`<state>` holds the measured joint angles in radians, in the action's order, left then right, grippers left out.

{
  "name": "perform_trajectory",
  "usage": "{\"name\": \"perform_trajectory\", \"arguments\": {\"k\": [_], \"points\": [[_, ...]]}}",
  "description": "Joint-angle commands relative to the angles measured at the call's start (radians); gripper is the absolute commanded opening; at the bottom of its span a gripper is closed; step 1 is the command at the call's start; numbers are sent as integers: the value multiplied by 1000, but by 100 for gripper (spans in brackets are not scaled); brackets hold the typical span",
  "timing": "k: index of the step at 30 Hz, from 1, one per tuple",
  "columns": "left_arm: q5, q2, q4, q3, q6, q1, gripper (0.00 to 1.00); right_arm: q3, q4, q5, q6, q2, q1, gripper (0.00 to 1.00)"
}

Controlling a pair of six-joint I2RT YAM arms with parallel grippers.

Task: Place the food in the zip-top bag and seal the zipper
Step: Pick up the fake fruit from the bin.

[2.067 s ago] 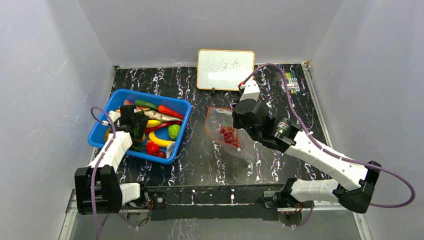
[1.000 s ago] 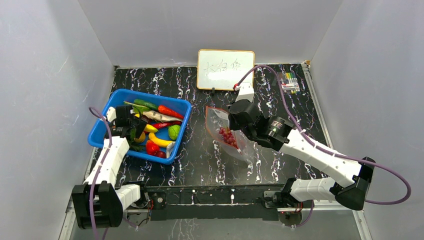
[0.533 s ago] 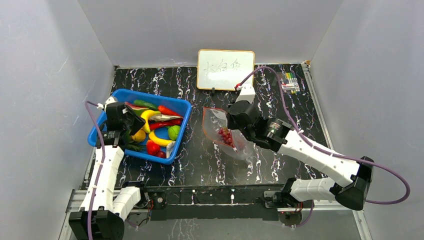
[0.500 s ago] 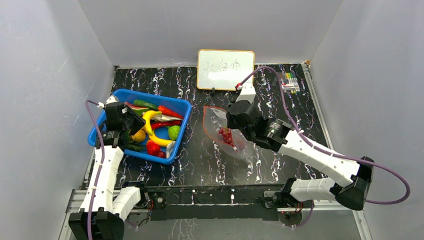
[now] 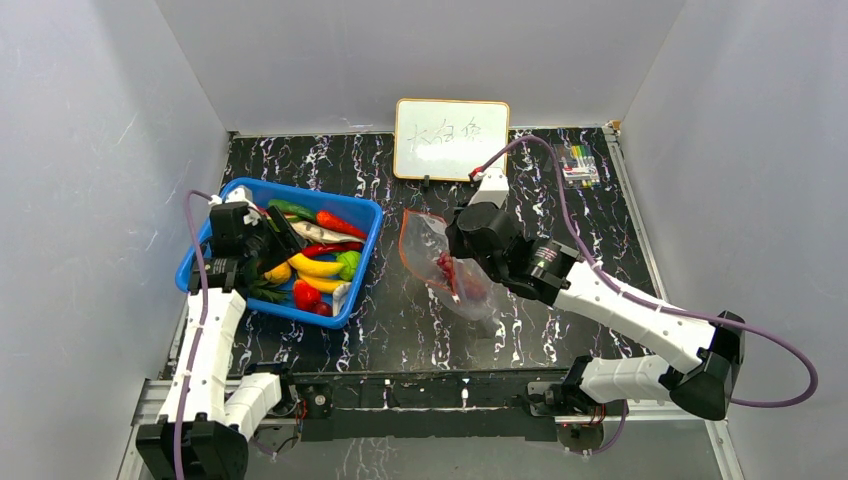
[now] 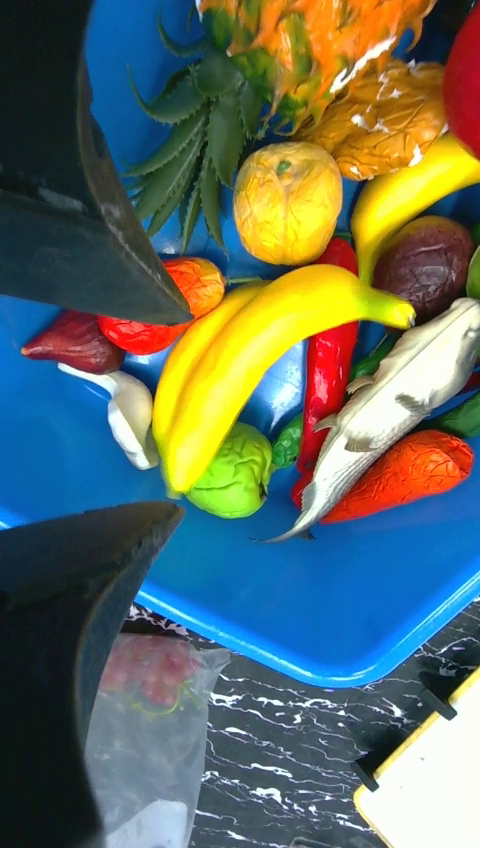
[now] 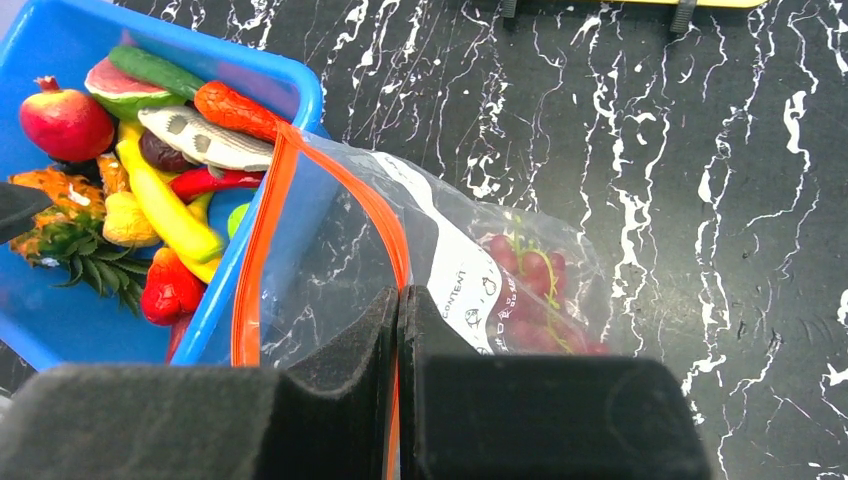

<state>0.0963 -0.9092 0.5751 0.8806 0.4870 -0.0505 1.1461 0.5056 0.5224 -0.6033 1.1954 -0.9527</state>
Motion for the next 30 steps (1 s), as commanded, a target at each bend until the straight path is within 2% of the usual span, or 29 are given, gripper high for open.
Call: {"name": "perform_trajectory", "arguments": {"k": [1, 9, 11, 15, 30], "points": [[42, -63, -29, -25, -15, -4, 68, 13, -63, -2, -1, 4, 5, 0], [-143, -199, -107, 6, -6, -4, 68, -11, -72, -4, 4, -27, 5, 0], [-136, -216, -178, -4, -29, -5, 66, -17, -76, -7, 6, -33, 5, 0], [-89, -294, -204, 31, -44, -20, 53, -25, -76, -6, 17, -45, 6, 0], [-69, -441, -284, 39, -145, -59, 54, -48, -92, -33, 33, -72, 6, 0]]}}
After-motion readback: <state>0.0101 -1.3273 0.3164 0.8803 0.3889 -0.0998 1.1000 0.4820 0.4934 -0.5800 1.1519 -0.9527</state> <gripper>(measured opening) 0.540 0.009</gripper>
